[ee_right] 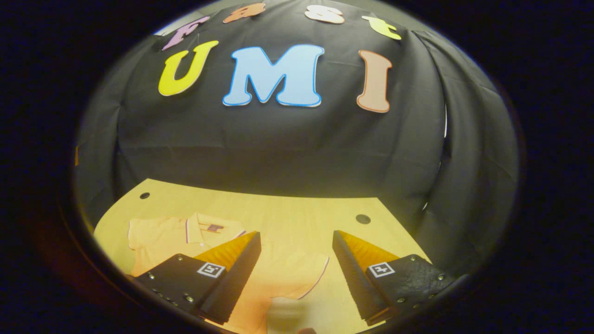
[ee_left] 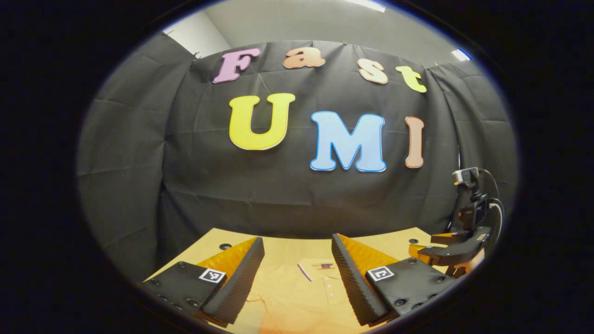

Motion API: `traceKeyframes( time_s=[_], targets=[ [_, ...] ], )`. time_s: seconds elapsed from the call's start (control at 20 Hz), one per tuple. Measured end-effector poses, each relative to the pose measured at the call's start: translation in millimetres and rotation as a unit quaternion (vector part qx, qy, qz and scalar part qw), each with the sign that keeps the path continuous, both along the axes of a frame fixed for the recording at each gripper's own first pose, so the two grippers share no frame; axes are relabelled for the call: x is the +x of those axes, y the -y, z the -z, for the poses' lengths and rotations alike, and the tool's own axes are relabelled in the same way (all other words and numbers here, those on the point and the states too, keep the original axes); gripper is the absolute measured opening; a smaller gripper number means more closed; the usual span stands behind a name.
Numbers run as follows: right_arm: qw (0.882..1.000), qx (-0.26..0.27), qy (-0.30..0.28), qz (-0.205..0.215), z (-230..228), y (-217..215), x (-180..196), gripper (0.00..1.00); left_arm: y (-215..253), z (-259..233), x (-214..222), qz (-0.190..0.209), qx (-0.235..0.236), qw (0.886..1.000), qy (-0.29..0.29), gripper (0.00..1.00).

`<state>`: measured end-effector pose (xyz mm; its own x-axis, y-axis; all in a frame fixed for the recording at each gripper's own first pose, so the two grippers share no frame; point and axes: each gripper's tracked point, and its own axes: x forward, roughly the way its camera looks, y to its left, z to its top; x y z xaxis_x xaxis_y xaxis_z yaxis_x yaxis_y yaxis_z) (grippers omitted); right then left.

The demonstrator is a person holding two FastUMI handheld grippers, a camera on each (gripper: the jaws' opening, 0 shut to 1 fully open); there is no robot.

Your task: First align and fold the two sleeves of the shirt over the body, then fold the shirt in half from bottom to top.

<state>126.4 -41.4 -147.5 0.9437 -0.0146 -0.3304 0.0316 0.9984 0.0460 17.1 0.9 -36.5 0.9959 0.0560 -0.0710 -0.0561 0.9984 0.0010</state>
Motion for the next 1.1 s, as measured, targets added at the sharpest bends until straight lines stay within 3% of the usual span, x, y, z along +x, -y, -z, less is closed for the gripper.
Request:
traceKeyframes(
  time_s=[0.35, 0.7, 1.1],
  targets=[
    [0.997, 0.026, -0.067, 0.022, 58.4, 15.1, 34.7, 0.96, 3.4, 14.3, 2.3, -0.003, 0.000, 1.000, -0.013, 0.94],
    [0.989, 0.017, -0.140, 0.040, 125.9, 35.7, 61.7, 0.97, 0.9, 17.8, 1.8, -0.009, 0.002, 1.000, -0.018, 0.94],
    [0.982, 0.026, -0.183, 0.044, 161.6, 39.4, 72.3, 0.97, 2.3, 18.0, 1.0, -0.012, -0.002, 1.000, -0.020, 0.94]
  ],
)
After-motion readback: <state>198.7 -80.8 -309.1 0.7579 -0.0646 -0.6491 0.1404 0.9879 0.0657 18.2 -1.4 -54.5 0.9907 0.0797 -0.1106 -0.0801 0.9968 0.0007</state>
